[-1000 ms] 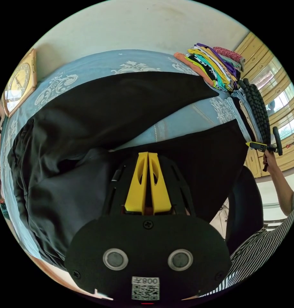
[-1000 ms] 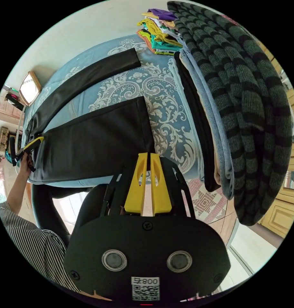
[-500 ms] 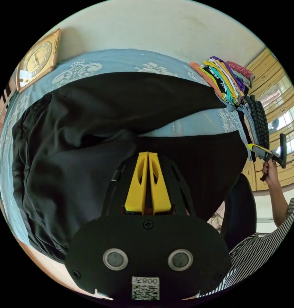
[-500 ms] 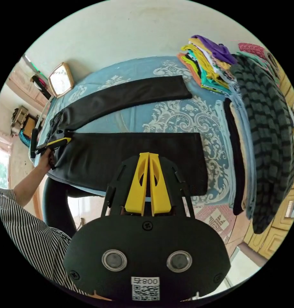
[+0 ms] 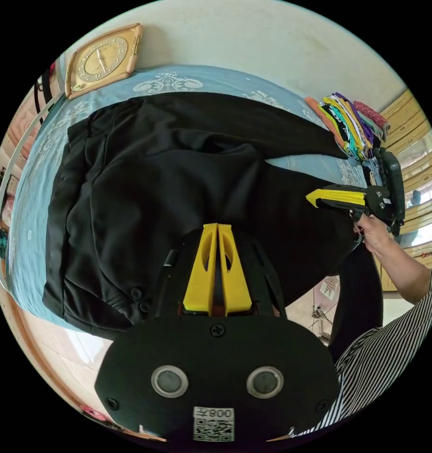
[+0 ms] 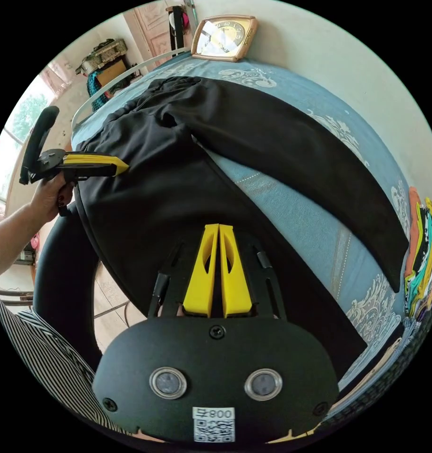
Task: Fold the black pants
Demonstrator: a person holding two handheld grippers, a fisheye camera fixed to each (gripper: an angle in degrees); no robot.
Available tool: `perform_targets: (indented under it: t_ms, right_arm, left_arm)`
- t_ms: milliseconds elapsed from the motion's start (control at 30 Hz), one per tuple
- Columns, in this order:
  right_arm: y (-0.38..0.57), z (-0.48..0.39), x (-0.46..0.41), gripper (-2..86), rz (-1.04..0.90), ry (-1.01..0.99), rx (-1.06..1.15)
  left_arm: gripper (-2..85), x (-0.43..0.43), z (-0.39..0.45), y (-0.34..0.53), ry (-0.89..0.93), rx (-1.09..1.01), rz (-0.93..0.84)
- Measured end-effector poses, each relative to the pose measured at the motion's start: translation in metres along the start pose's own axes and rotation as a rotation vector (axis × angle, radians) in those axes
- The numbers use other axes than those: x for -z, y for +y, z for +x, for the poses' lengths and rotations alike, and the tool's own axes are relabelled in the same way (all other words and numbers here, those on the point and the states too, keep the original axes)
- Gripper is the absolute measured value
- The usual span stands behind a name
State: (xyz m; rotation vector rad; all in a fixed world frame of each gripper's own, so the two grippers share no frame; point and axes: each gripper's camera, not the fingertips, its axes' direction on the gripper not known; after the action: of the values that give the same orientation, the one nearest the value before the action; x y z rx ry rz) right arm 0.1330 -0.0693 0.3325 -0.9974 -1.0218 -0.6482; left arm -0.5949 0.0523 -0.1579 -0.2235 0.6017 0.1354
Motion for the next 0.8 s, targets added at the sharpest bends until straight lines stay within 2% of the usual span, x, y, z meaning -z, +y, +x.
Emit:
perform_targets:
  t_ms: [167,233,267,300,367,500,633,667,800]
  right_arm:
    - [-0.016,-0.007,0.009,0.1,-0.032,0.035,0.011]
    - [-0.022,-0.008,0.013,0.1,-0.009,0.002,0.008]
    - [-0.026,-0.007,0.011,0.1,-0.024,-0.022,0.007]
    - [-0.029,-0.007,0.009,0.1,-0.036,-0.029,0.006]
    - [-0.037,-0.006,0.007,0.1,-0.058,-0.044,0.003]
    - [-0.049,-0.007,0.022,0.1,0.005,-0.105,0.009]
    - [-0.080,-0.019,0.024,0.1,0.043,-0.170,0.065]
    - [-0.090,-0.025,0.021,0.1,0.042,-0.178,0.089]
    - [-0.112,-0.041,-0.008,0.1,-0.057,-0.164,0.140]
  left_arm:
    - [0.1,0.054,-0.026,0.018,-0.115,0.089,0.113]
    - [0.1,0.059,-0.046,0.026,-0.154,0.158,0.062]
    - [0.1,0.057,-0.060,0.030,-0.108,0.166,0.002]
    - [0.1,0.069,-0.072,0.035,-0.046,0.198,0.056]
    - [0.1,0.087,-0.086,0.036,-0.024,0.247,0.053]
    - [0.2,0.135,-0.108,0.035,-0.133,0.288,0.174]
    - [0.2,0.153,-0.137,0.025,-0.225,0.350,0.136]
    - [0.2,0.152,-0.147,0.023,-0.222,0.356,0.089]
    - [0.5,0.180,-0.163,0.016,-0.134,0.394,0.147]
